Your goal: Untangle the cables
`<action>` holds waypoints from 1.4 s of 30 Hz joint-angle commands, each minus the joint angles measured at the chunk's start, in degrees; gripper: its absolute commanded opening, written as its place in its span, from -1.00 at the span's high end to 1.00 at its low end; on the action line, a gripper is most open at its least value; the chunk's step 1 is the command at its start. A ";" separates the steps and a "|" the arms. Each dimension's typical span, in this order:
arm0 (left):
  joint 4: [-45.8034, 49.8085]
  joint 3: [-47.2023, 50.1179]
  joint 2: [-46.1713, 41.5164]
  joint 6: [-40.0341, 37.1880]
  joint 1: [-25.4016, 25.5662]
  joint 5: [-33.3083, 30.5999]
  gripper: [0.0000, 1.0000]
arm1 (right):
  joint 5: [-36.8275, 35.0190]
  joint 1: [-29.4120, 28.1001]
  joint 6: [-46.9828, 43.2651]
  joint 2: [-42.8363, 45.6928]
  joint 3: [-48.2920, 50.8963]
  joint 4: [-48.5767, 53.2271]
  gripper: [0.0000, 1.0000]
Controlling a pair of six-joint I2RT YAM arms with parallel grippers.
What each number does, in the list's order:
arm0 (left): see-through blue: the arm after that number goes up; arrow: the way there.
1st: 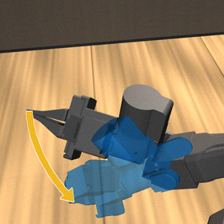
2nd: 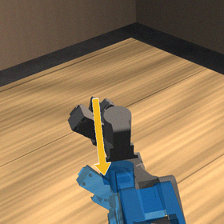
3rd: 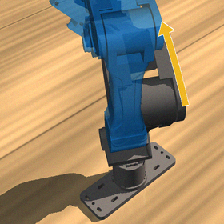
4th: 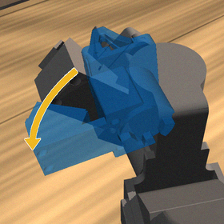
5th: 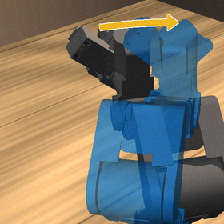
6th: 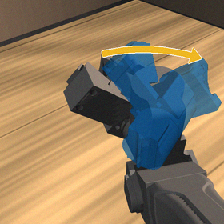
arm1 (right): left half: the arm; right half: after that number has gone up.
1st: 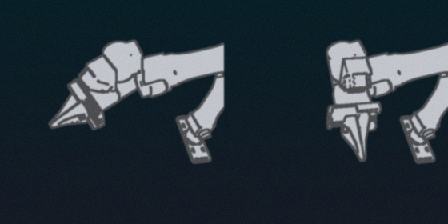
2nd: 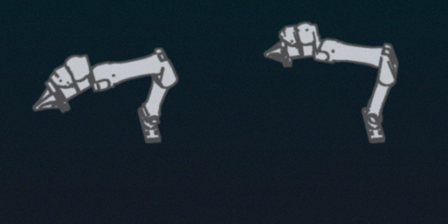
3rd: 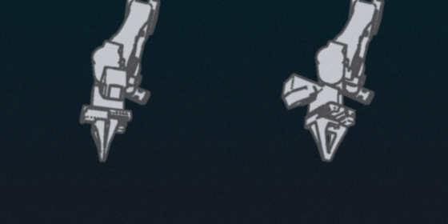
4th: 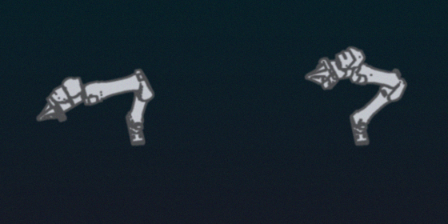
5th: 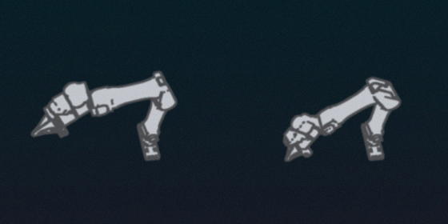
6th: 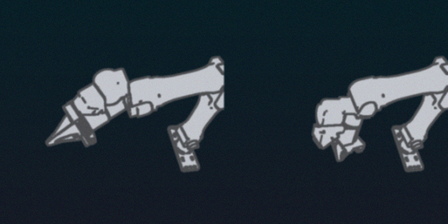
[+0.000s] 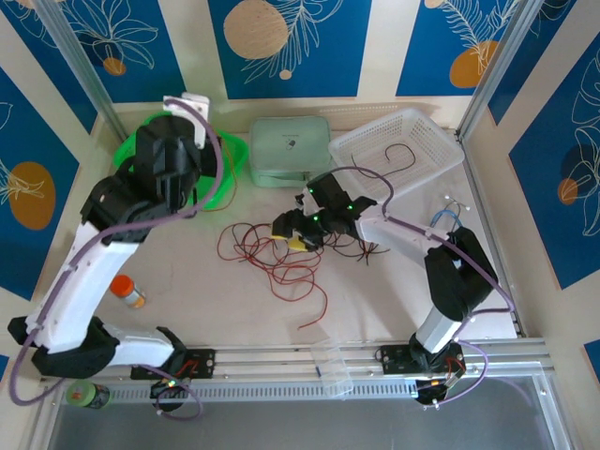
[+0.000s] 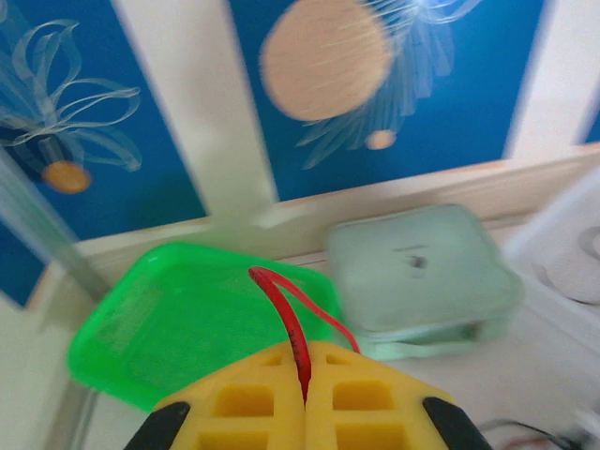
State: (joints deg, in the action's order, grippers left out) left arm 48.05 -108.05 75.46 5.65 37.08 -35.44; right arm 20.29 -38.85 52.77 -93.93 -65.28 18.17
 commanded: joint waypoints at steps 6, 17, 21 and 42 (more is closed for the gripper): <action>-9.07 1.42 7.51 3.84 -17.87 14.03 0.89 | -5.14 -1.42 -3.56 10.82 8.30 5.24 -0.31; -26.59 10.10 19.37 7.83 -28.95 25.93 0.98 | -10.92 -1.49 -2.94 21.11 13.45 10.37 -0.31; -33.27 13.48 23.09 8.84 -31.24 27.66 1.00 | -11.88 -1.47 -1.65 22.95 15.20 11.31 -0.31; -35.14 22.73 31.26 18.27 -33.30 38.88 -0.54 | -23.63 -9.25 -14.11 11.54 -0.87 28.12 -0.23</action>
State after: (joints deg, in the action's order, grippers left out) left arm 13.10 -84.51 110.50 23.07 4.19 0.10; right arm -0.23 -45.34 43.03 -78.17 -63.09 41.47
